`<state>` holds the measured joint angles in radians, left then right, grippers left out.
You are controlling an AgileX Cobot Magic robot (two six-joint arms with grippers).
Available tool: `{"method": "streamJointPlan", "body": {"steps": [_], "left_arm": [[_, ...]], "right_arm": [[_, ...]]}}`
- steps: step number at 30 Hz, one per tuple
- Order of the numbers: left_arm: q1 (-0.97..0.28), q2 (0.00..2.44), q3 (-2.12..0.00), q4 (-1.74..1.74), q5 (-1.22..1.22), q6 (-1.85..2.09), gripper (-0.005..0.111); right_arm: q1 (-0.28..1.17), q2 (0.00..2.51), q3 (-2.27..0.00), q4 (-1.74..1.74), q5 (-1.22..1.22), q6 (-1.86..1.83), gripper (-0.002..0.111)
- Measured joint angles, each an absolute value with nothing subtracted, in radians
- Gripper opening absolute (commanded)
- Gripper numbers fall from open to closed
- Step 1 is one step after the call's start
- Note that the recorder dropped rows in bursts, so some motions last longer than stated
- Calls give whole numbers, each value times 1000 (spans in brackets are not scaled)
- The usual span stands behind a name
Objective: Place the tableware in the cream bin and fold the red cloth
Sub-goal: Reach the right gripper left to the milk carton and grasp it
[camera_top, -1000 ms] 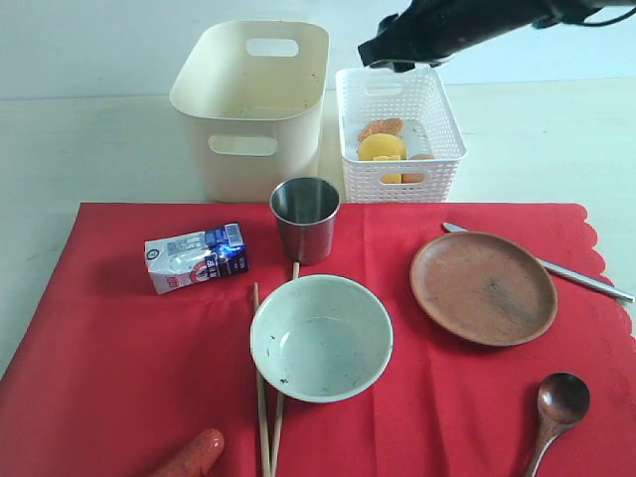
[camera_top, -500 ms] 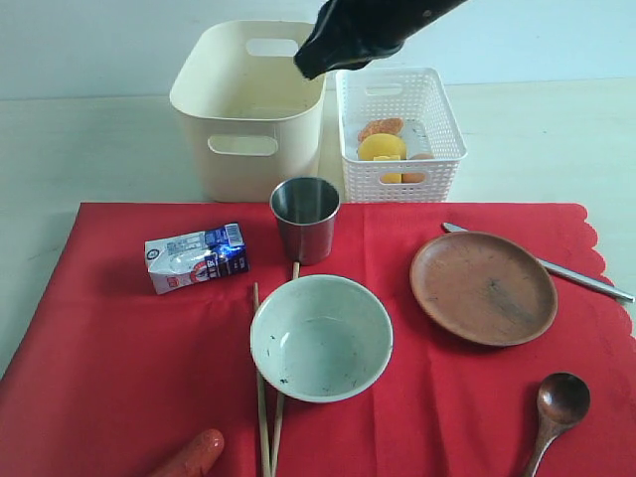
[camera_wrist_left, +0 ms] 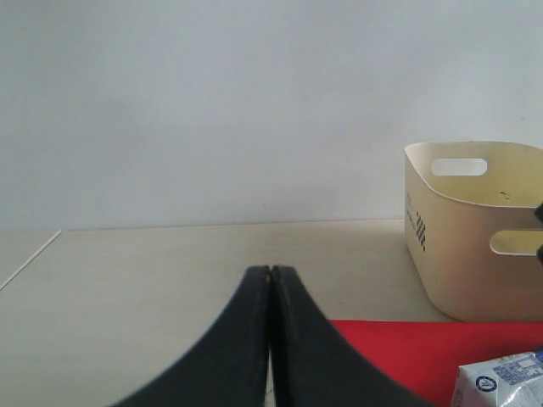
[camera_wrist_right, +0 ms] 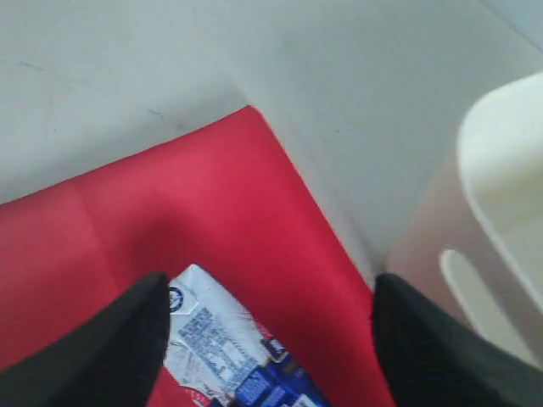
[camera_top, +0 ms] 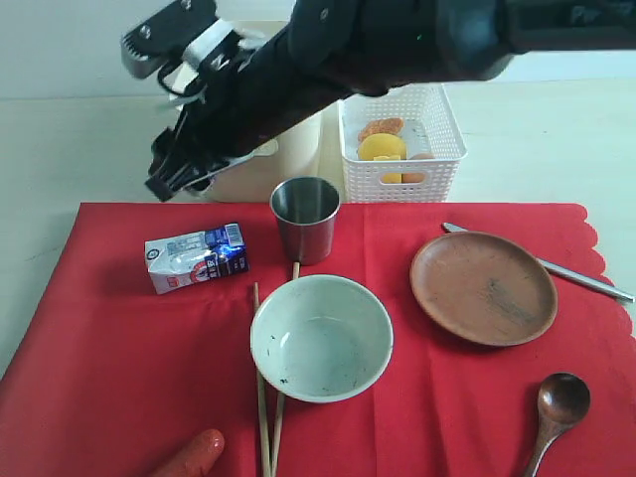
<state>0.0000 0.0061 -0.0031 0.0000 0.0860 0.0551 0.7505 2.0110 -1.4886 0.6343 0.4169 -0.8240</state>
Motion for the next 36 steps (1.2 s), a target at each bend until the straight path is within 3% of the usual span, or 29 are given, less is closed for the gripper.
{"method": "streamJointPlan", "body": {"steps": [3, 13, 25, 27, 36], "left_arm": [[0, 6, -3, 0, 86, 55, 3], [0, 6, -3, 0, 86, 55, 3], [0, 6, -3, 0, 86, 55, 3], [0, 6, -3, 0, 86, 55, 3], [0, 6, -3, 0, 86, 55, 3]], "right_arm": [[775, 2050, -1498, 598, 425, -823, 88], [778, 2221, -1754, 362, 746, -822, 88], [826, 2388, -1853, 227, 705, -855, 85], [826, 2402, -1853, 217, 702, -857, 77], [828, 2411, -1860, 213, 689, -863, 17]]}}
